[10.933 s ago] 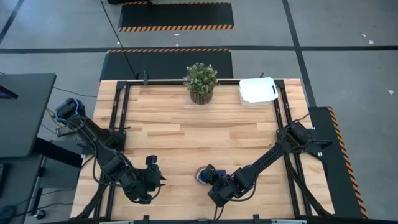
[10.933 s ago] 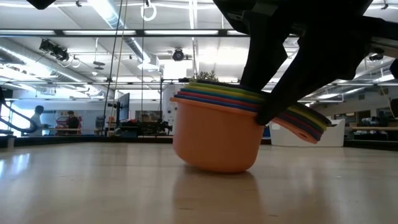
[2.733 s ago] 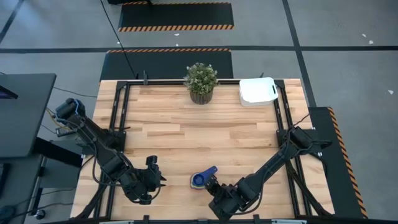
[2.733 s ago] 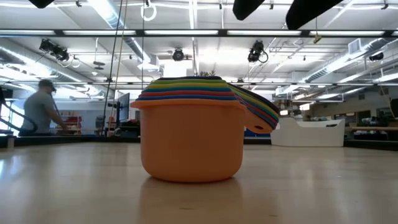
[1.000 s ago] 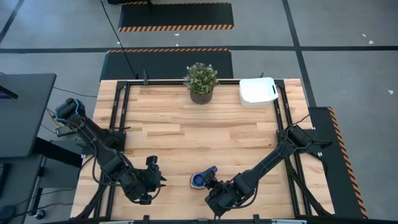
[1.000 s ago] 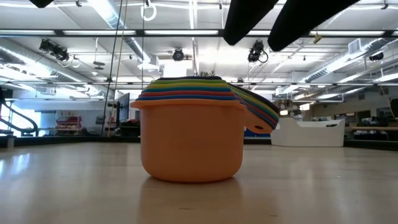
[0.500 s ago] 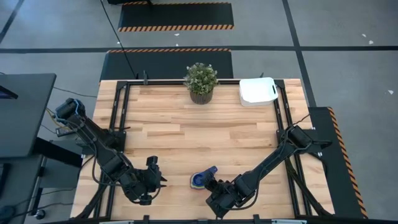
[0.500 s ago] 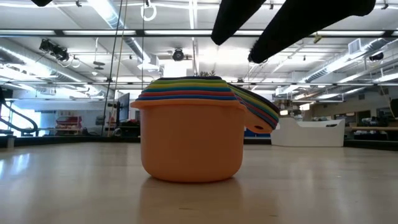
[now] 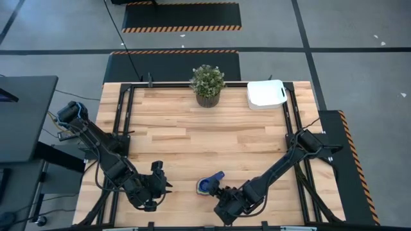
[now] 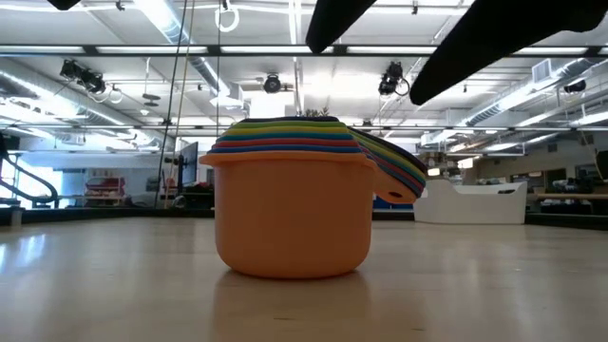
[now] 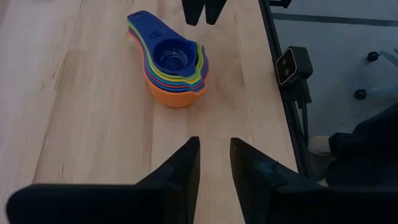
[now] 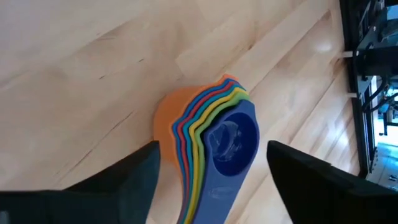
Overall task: Nest measuring cups in basket
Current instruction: Put the stacked measuring cups into the white bin
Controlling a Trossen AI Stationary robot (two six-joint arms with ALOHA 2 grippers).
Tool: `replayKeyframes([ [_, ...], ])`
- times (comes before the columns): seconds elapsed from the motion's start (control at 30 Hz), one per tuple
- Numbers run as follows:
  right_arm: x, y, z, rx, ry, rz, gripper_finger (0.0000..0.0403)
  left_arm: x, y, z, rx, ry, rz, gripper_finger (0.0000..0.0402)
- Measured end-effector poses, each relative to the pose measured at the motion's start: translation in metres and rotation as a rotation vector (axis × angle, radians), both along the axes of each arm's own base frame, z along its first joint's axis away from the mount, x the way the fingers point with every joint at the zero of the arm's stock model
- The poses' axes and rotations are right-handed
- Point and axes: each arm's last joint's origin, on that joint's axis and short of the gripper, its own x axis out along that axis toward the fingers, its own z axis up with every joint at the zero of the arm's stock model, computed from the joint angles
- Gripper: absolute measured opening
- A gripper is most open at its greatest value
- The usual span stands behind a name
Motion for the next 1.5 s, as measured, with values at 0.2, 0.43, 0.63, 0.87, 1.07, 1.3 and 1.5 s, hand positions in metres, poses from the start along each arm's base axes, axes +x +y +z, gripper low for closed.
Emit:
replayKeyframes([
  [0.2, -0.009, 0.005, -0.018, -0.098, -0.03, 0.077, 0.0329, 0.0, 0.0, 0.0, 0.0, 0.0, 0.0, 0.0096],
  [0.43, -0.017, 0.005, -0.036, -0.194, -0.058, 0.11, 0.0332, 0.0, 0.0, 0.0, 0.0, 0.0, 0.0, 0.0096],
  [0.63, -0.018, 0.001, -0.044, -0.245, -0.071, 0.138, 0.0332, 0.0, 0.0, 0.0, 0.0, 0.0, 0.0, 0.0096],
  [0.87, -0.015, -0.002, -0.046, -0.265, -0.067, 0.154, 0.0332, 0.0, 0.0, 0.0, 0.0, 0.0, 0.0, 0.0096],
  [1.07, -0.01, -0.009, -0.049, -0.265, -0.065, 0.17, 0.0332, 0.0, 0.0, 0.0, 0.0, 0.0, 0.0, 0.0096],
  [1.3, -0.013, -0.014, -0.063, -0.288, -0.074, 0.214, 0.0332, 0.0, 0.0, 0.0, 0.0, 0.0, 0.0, 0.0096],
  [1.5, -0.013, -0.019, -0.069, -0.311, -0.06, 0.231, 0.0332, 0.0, 0.0, 0.0, 0.0, 0.0, 0.0, 0.0096],
])
